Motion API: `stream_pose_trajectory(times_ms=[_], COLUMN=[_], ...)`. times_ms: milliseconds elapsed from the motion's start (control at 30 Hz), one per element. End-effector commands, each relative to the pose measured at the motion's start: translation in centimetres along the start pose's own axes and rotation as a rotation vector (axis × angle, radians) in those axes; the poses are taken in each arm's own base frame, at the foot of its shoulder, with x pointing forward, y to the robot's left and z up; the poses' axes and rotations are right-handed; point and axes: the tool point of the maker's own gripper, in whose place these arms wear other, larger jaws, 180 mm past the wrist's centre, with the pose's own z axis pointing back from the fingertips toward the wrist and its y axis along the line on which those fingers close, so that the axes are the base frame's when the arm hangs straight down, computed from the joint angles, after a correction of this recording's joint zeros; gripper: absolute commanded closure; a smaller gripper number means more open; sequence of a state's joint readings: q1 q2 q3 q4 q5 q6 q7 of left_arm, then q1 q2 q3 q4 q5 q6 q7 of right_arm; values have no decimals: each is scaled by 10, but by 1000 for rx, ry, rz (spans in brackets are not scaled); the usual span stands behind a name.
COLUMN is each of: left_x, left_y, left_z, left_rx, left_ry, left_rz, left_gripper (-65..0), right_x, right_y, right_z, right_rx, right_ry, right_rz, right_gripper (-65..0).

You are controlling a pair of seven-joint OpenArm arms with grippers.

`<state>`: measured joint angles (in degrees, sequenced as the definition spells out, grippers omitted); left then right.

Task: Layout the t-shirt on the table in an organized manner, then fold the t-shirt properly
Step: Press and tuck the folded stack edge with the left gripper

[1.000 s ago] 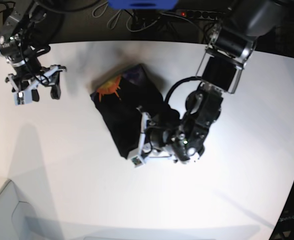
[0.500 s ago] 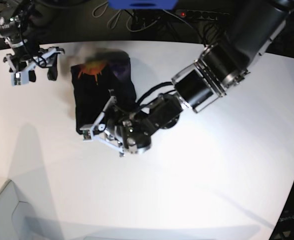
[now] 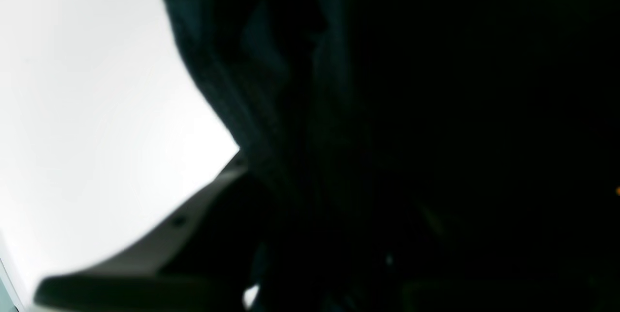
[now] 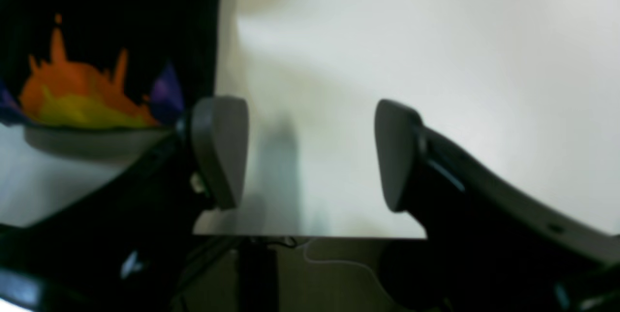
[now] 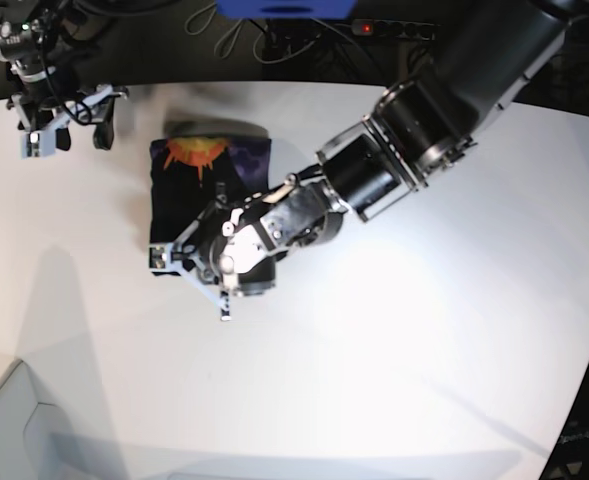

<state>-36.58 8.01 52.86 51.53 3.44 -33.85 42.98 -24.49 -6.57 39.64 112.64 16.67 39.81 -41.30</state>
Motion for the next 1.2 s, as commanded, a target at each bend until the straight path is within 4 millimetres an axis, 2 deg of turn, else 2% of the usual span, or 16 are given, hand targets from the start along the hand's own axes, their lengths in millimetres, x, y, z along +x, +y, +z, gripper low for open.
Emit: stream_pose_trajectory(times_ms=[0, 100, 200, 300, 500, 633, 800, 867, 967, 1100, 1167], left_x=[11, 10, 10, 16, 57, 72, 59, 44, 27, -47, -86], left_y=[13, 14, 16, 20, 67, 76, 82, 95, 122, 146, 153], left_z=[7, 7, 8, 11, 63, 81, 83, 91, 119, 152, 168], left_rx=[31, 34, 40, 53, 184, 223, 238, 270, 353, 469, 521], left_ry=[-14, -12, -17, -36, -225, -277, -259, -256, -297, -231, -186], left_rz=[-16, -12, -5, -8, 62, 46, 50, 83, 154, 294, 365], left_gripper=[-92, -197, -244, -247, -248, -248, -248, -248, -248, -245, -244], right_x=[9, 4, 4, 4, 3, 3, 3, 3, 3, 4, 4], right_y=[-1, -1, -1, -1, 1, 1, 0, 0, 0, 1, 0], right_z=[4, 7, 7, 7, 7, 7, 7, 7, 7, 7, 7], right_rx=[-1, -2, -3, -3, 1, 1, -1, -1, -1, 1, 0], right_ry=[-33, -21, -20, -20, -19, -19, -19, -19, -19, -20, -20], right_rz=[13, 14, 15, 15, 13, 13, 12, 12, 12, 13, 12], right_gripper=[-406, -406, -406, -406, -406, -406, -406, -406, -406, -406, -406])
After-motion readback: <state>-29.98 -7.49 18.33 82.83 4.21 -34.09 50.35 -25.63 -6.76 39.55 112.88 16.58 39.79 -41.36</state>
